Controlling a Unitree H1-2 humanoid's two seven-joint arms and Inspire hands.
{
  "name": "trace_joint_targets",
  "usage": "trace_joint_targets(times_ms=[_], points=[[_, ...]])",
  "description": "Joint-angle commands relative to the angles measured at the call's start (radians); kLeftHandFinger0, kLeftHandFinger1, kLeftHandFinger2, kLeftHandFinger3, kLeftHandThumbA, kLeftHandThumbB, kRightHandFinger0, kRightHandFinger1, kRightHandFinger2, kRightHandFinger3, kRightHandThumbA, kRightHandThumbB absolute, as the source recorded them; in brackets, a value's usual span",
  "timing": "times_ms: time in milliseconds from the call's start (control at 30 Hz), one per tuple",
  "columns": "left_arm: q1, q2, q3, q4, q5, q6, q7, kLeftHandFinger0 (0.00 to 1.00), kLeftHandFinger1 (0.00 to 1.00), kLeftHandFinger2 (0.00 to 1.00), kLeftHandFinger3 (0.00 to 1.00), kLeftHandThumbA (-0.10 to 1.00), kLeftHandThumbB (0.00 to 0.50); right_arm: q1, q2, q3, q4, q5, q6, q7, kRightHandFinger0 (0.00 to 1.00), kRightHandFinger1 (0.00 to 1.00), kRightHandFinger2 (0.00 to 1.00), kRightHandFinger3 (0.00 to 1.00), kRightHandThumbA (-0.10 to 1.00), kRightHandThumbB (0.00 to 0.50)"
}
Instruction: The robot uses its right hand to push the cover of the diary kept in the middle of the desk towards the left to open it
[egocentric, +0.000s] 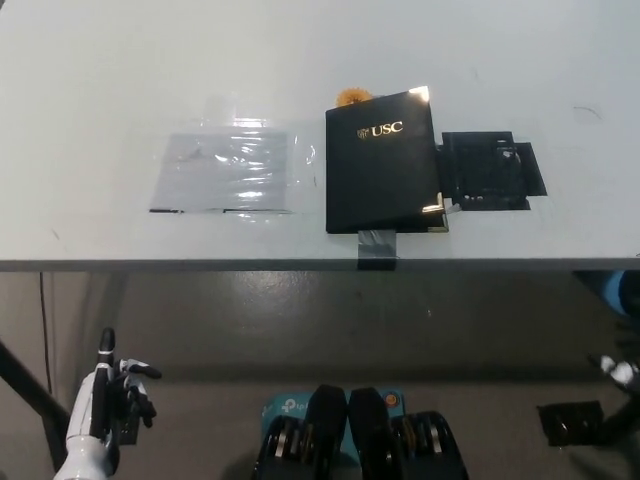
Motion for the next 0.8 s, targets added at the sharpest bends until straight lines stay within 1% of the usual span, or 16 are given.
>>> trace_joint_targets(times_ms=[0,33,67,133,167,233,267,300,333,400,433,500,600,633,700,767], points=[[-0.007,0.007,-0.002,-0.038,0.008,0.006,0.015,0.20,0.19,0.12,0.31,1.00,0.317,-0.086,-0.032,0.051,-0.139,0.006,0.064,0.080,0.43,0.44,0.50,0.73,1.00,0.232],[-0.009,0.009,-0.001,-0.030,0.007,0.001,0.013,0.20,0.19,0.12,0.30,1.00,0.331,-0.116,-0.039,0.077,-0.179,0.002,0.083,0.101,0.44,0.45,0.51,0.74,1.00,0.203],[-0.003,0.011,-0.003,-0.032,0.009,-0.005,0.012,0.20,0.19,0.12,0.30,1.00,0.325,-0.135,-0.044,0.095,-0.210,0.002,0.098,0.115,0.45,0.46,0.51,0.75,1.00,0.191],[-0.005,0.006,0.006,-0.032,-0.002,-0.001,0.015,0.20,0.20,0.15,0.30,1.00,0.334,-0.192,-0.037,0.118,-0.261,0.019,0.141,0.129,0.45,0.49,0.52,0.75,1.00,0.198],[-0.006,0.002,0.008,-0.034,-0.002,0.004,0.019,0.20,0.19,0.15,0.31,1.00,0.340,-0.216,-0.028,0.119,-0.274,0.043,0.142,0.133,0.45,0.48,0.52,0.75,1.00,0.188],[-0.006,0.001,0.007,-0.032,-0.004,-0.001,0.015,0.20,0.20,0.15,0.31,1.00,0.347,-0.237,-0.024,0.123,-0.302,0.046,0.165,0.134,0.44,0.47,0.51,0.74,1.00,0.189],[-0.005,0.001,0.005,-0.031,-0.004,-0.004,0.014,0.21,0.20,0.15,0.32,1.00,0.372,-0.257,-0.016,0.123,-0.316,0.055,0.184,0.134,0.44,0.46,0.50,0.73,1.00,0.210],[-0.005,0.002,0.004,-0.029,-0.003,-0.006,0.013,0.22,0.21,0.16,0.33,1.00,0.379,-0.285,-0.003,0.124,-0.334,0.068,0.211,0.133,0.44,0.45,0.49,0.73,1.00,0.213],[-0.007,0.001,0.005,-0.026,-0.006,-0.003,0.012,0.22,0.21,0.15,0.32,1.00,0.360,-0.325,0.002,0.132,-0.342,0.056,0.238,0.133,0.46,0.44,0.47,0.72,1.00,0.223],[-0.020,0.005,0.007,-0.021,-0.006,-0.004,0.013,0.21,0.20,0.16,0.33,1.00,0.356,-0.363,0.012,0.128,-0.324,0.064,0.252,0.132,0.48,0.46,0.49,0.73,1.00,0.219],[-0.026,0.006,0.005,-0.018,0.001,-0.004,0.017,0.19,0.19,0.16,0.32,1.00,0.345,-0.404,0.024,0.118,-0.290,0.093,0.285,0.134,0.50,0.47,0.53,0.75,1.00,0.196],[-0.025,0.004,0.003,-0.012,0.004,-0.011,0.018,0.15,0.15,0.12,0.30,1.00,0.336,-0.439,0.039,0.103,-0.246,0.126,0.333,0.140,0.49,0.50,0.59,0.80,1.00,0.197],[-0.025,0.004,0.003,-0.008,0.002,-0.011,0.017,0.17,0.16,0.13,0.31,1.00,0.368,-0.465,0.093,0.066,-0.184,0.182,0.391,0.115,0.57,0.64,0.72,0.86,1.00,0.257],[-0.022,-0.001,0.006,-0.009,-0.002,-0.007,0.019,0.18,0.17,0.13,0.31,1.00,0.356,-0.472,0.130,0.046,-0.142,0.222,0.394,0.082,0.62,0.68,0.77,0.88,1.00,0.274],[-0.020,-0.004,0.007,-0.016,-0.002,0.001,0.023,0.20,0.18,0.13,0.31,1.00,0.351,-0.480,0.178,0.015,-0.100,0.282,0.394,0.021,0.65,0.72,0.80,0.89,1.00,0.285],[-0.015,-0.009,0.008,-0.016,-0.004,-0.001,0.024,0.18,0.17,0.13,0.31,1.00,0.336,-0.492,0.221,-0.015,-0.055,0.314,0.394,-0.020,0.68,0.75,0.83,0.92,1.00,0.245]])
